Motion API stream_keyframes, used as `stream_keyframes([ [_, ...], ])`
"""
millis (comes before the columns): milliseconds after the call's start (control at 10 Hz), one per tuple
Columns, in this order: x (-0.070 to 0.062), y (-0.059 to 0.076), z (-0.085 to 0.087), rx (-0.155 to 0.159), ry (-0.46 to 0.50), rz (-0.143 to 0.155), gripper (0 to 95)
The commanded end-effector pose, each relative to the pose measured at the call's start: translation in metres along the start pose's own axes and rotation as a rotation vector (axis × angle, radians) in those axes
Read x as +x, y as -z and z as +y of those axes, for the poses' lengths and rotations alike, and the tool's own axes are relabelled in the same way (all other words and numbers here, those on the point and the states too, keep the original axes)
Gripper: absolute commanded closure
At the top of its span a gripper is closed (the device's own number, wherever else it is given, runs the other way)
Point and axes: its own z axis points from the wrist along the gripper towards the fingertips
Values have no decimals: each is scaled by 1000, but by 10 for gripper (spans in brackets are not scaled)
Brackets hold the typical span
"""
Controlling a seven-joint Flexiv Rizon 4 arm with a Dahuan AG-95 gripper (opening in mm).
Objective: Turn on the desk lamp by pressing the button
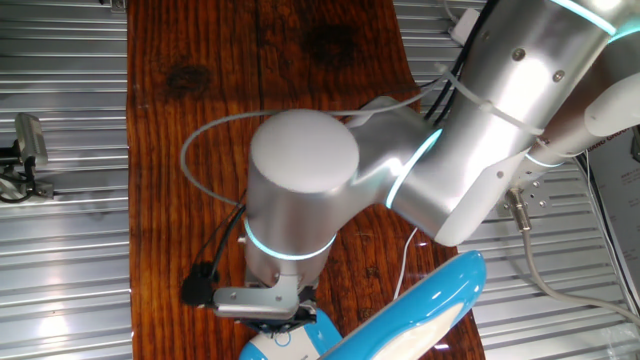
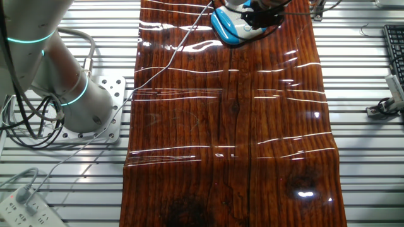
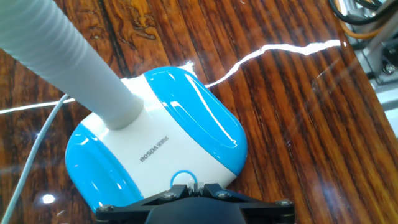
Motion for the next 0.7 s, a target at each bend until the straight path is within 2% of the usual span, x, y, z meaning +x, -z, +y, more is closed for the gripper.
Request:
stream_keyframes([
  [100,1,-1,0,2,4,1,950],
  [700,-2,-8,1,8,7,14,950],
])
